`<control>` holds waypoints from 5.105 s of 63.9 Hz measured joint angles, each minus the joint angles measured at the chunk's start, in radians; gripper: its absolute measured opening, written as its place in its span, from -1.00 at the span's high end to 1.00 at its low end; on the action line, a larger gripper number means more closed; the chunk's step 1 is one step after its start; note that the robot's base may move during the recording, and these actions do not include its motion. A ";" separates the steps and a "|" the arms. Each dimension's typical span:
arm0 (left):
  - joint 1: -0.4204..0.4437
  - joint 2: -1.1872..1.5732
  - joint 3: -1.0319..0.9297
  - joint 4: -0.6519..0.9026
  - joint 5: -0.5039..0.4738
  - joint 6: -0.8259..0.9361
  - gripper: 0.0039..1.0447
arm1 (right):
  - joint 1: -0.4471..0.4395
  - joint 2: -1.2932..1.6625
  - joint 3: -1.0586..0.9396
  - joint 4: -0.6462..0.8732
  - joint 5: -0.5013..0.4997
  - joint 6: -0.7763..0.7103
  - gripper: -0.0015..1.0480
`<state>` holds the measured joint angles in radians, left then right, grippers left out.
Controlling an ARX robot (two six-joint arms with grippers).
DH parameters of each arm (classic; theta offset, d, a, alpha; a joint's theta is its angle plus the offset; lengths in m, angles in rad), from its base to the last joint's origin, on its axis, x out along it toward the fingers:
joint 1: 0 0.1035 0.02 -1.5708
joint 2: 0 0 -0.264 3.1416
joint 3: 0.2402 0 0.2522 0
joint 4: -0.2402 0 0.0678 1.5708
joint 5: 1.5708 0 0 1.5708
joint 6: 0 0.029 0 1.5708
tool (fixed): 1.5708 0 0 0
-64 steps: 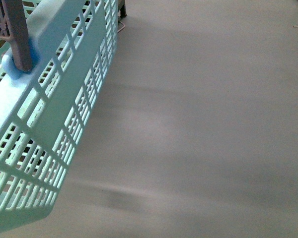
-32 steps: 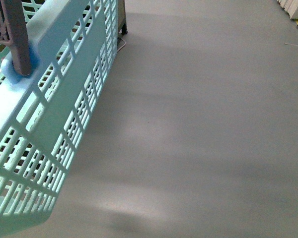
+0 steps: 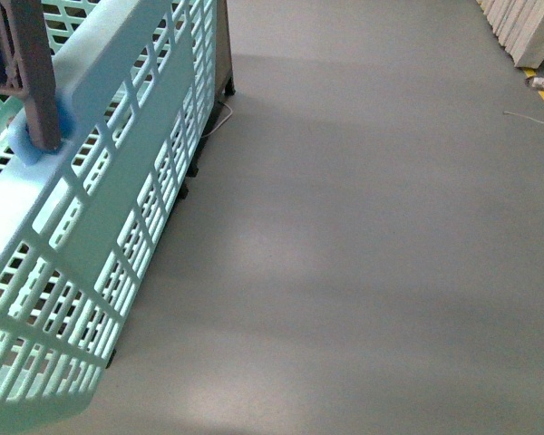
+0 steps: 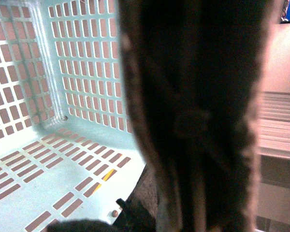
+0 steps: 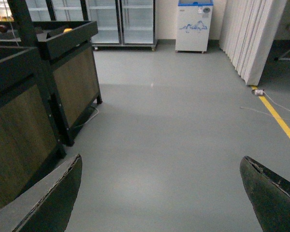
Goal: Pick lemon and mango into basket
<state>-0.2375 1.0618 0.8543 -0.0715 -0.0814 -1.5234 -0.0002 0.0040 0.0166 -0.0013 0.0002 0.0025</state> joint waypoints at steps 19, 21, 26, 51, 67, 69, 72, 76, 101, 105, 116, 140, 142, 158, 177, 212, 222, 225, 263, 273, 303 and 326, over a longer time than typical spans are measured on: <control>0.000 0.000 0.000 0.000 0.000 0.000 0.91 | 0.000 0.000 0.000 0.000 0.000 0.000 -0.83; 0.000 0.000 0.000 0.000 0.001 0.000 0.91 | 0.000 0.000 0.000 0.000 0.000 0.000 -0.83; 0.000 0.000 0.000 0.000 0.001 0.000 0.91 | 0.000 0.000 0.000 0.000 0.000 0.000 -0.83; -0.008 -0.002 0.002 0.000 0.022 -0.010 0.91 | 0.000 0.000 0.000 0.000 0.003 0.000 -0.83; -0.003 -0.006 0.002 0.000 0.000 -0.004 0.91 | 0.000 0.000 0.000 0.000 0.001 0.000 -0.83; -0.002 -0.006 0.002 0.000 0.000 -0.004 0.91 | 0.000 0.001 0.000 0.000 0.000 0.000 -0.83; -0.002 -0.006 0.002 0.000 0.000 -0.004 0.91 | 0.000 -0.001 0.000 0.000 0.000 0.000 -0.83; -0.002 -0.006 0.002 0.000 0.000 -0.004 0.91 | 0.000 0.001 0.000 0.000 0.000 0.000 -0.83; -0.002 -0.006 0.004 0.000 0.001 -0.004 0.91 | 0.000 -0.001 0.000 0.000 0.000 0.000 -0.83; -0.002 -0.006 0.004 0.000 0.002 -0.003 0.91 | 0.000 -0.001 0.000 0.000 0.001 0.000 -0.83; -0.002 -0.006 0.004 0.000 0.000 -0.003 0.91 | 0.000 -0.001 0.000 0.000 -0.002 0.000 -0.83; -0.002 -0.006 0.004 0.000 0.001 -0.004 0.91 | 0.000 -0.002 0.000 0.000 0.002 0.000 -0.83; -0.002 -0.006 0.004 0.000 0.001 -0.003 0.91 | 0.000 -0.001 0.000 0.000 0.000 0.000 -0.83; -0.002 -0.006 0.004 0.000 0.001 -0.003 0.91 | 0.000 -0.001 0.000 0.000 0.000 0.000 -0.83; -0.002 -0.008 0.004 0.000 0.002 -0.003 0.91 | 0.000 -0.001 0.000 0.000 0.000 0.000 -0.83; -0.002 -0.007 0.004 0.000 0.001 0.000 0.91 | 0.000 -0.001 0.000 0.000 0.002 0.000 -0.83; -0.002 -0.007 0.004 0.000 0.003 0.000 0.91 | 0.000 0.000 0.000 0.000 0.000 0.000 -0.83; -0.001 -0.007 0.004 0.000 -0.001 0.000 0.91 | 0.000 -0.001 0.000 0.000 0.001 0.001 -0.83; -0.001 -0.009 0.004 -0.001 0.000 0.000 0.91 | 0.000 -0.001 0.000 0.001 0.003 0.000 -0.83; -0.001 -0.009 0.004 -0.001 0.000 0.000 0.91 | 0.000 -0.001 0.000 0.000 0.002 0.000 -0.83; -0.001 -0.008 0.005 -0.001 0.000 0.000 0.91 | 0.000 -0.001 0.000 0.000 0.000 0.000 -0.83; -0.001 -0.010 0.005 -0.001 0.001 0.000 0.91 | 0.000 -0.002 0.000 0.000 0.000 0.000 -0.83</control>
<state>-0.2382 1.0523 0.8597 -0.0723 -0.0807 -1.5230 0.0002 0.0025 0.0166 -0.0013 0.0002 0.0029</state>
